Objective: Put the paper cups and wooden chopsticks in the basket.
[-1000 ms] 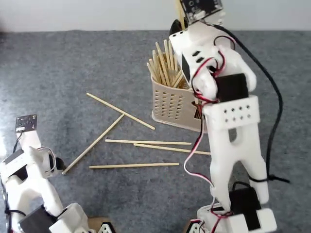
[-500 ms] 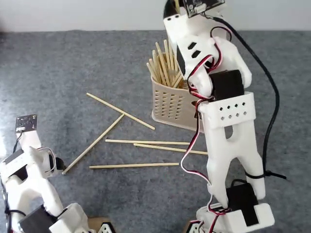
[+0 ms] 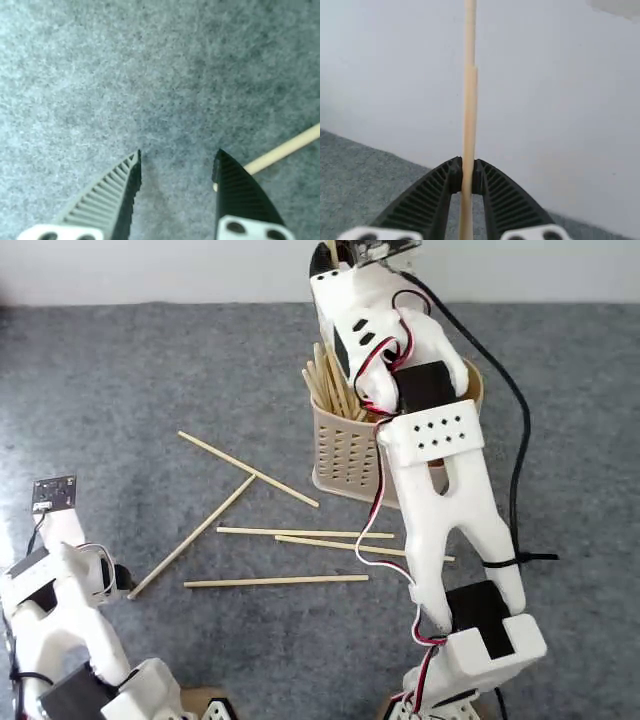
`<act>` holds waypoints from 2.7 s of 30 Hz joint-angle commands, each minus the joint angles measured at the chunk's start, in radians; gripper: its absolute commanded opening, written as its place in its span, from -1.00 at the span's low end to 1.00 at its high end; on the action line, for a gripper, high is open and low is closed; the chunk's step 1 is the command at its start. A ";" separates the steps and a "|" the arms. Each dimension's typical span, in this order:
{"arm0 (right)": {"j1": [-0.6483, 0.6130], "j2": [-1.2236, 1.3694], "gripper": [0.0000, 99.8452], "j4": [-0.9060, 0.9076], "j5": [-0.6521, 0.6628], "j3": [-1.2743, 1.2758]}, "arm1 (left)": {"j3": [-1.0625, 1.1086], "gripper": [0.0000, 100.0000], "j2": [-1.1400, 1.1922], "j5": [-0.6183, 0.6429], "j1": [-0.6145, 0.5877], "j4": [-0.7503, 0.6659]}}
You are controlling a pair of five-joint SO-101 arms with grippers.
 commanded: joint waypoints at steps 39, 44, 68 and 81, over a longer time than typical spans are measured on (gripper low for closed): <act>0.053 -0.828 -0.43 0.147 -0.028 0.839 | -0.001 -0.55 -0.035 0.002 -0.003 -0.014; 0.053 -0.943 -0.43 0.285 -0.028 0.838 | -0.001 -0.55 -0.035 0.002 -0.003 -0.014; 0.280 -1.148 -0.97 0.908 -0.031 0.921 | -0.113 -0.55 -0.044 -0.006 0.293 0.078; 0.430 -1.429 -0.97 0.819 -0.028 1.155 | -0.595 -0.55 -0.044 -0.081 0.548 0.539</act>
